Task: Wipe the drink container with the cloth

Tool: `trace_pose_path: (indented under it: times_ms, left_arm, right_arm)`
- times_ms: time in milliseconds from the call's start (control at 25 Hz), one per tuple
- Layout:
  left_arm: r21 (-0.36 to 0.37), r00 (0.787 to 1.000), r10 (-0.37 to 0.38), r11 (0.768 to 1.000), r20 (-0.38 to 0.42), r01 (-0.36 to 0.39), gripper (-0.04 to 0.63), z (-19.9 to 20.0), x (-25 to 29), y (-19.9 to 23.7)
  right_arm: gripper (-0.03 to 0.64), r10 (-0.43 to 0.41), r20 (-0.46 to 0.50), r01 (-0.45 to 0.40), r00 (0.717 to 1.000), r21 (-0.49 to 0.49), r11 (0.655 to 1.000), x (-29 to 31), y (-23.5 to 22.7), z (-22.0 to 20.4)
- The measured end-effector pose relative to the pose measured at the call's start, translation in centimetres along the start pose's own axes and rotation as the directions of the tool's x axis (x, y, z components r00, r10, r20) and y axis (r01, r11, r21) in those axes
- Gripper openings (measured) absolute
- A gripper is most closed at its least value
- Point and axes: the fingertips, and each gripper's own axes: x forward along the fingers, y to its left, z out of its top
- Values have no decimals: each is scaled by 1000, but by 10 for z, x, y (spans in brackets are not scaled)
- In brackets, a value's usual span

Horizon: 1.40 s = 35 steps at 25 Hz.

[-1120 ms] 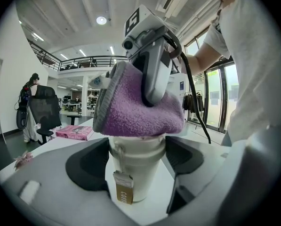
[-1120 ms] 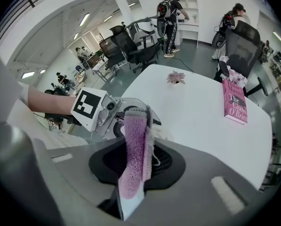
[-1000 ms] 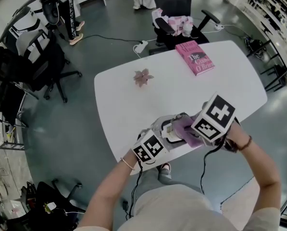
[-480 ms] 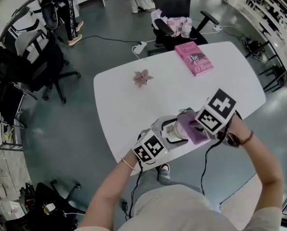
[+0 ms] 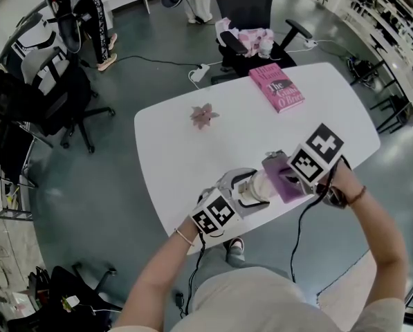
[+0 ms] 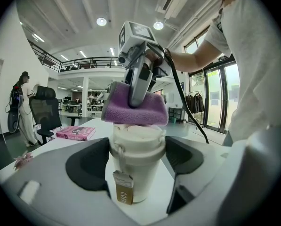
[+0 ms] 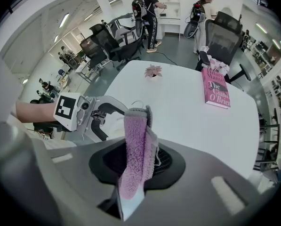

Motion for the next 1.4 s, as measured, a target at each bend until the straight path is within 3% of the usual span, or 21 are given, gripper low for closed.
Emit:
trace_pose_path:
  times_ms: [360, 760, 1000, 1400]
  left_arm:
    - [2, 1000, 4, 1000, 1, -4, 376, -1, 1, -1]
    - [-3, 1000, 10, 1000, 9, -10, 376, 0, 0, -1]
    - [0, 1000, 11, 1000, 6, -11, 376, -1, 1, -1]
    - [-2, 1000, 11, 1000, 10, -11, 376, -1, 0, 0]
  right_arm:
    - [81, -75, 27, 75, 997, 14, 997, -24, -14, -7]
    - [81, 56, 32, -54, 998, -66, 996, -32, 41, 1]
    - [81, 86, -12, -87, 996, -117, 989, -12, 58, 5]
    - [81, 108, -44, -112, 993, -99, 989, 12, 53, 7]
